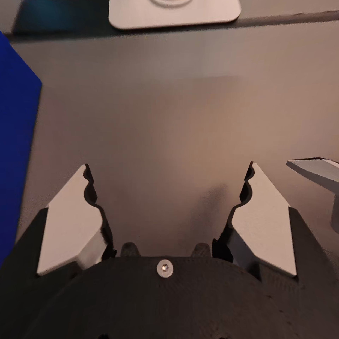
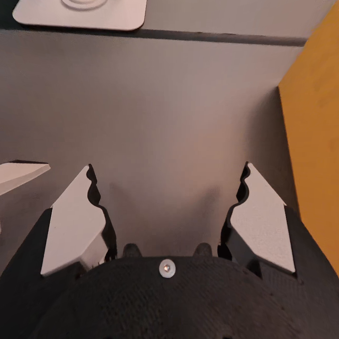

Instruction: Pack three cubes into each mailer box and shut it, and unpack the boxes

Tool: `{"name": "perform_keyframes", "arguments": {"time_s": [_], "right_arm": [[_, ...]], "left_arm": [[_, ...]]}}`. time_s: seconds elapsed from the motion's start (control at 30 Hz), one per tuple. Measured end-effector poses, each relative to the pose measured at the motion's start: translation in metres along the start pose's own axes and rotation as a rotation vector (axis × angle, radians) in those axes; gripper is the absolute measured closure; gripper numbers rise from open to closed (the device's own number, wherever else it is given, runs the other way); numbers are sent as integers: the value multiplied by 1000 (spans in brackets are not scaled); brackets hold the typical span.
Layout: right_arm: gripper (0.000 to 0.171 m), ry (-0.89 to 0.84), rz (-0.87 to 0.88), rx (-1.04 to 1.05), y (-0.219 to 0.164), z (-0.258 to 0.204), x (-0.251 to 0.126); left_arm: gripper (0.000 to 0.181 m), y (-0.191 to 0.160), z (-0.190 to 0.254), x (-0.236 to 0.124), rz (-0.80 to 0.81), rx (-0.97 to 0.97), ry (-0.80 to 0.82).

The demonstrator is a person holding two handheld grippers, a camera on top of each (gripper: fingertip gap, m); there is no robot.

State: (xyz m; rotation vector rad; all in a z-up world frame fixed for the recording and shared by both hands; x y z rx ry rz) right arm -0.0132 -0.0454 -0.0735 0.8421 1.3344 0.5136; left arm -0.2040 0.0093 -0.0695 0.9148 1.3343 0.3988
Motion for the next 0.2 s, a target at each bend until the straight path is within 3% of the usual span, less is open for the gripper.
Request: {"name": "perform_keyframes", "arguments": {"time_s": [0.2], "right_arm": [[20,1,-22,5,0,-22,28]], "left_arm": [[24,-15,-21,22,-79,-60,32]]}}
Point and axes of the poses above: each gripper's, where its closed fingertips meet, x out along the fingers, y out of its top, z = x × y across the jaws, the point moved 10 cm from there along -x, back along the fingers
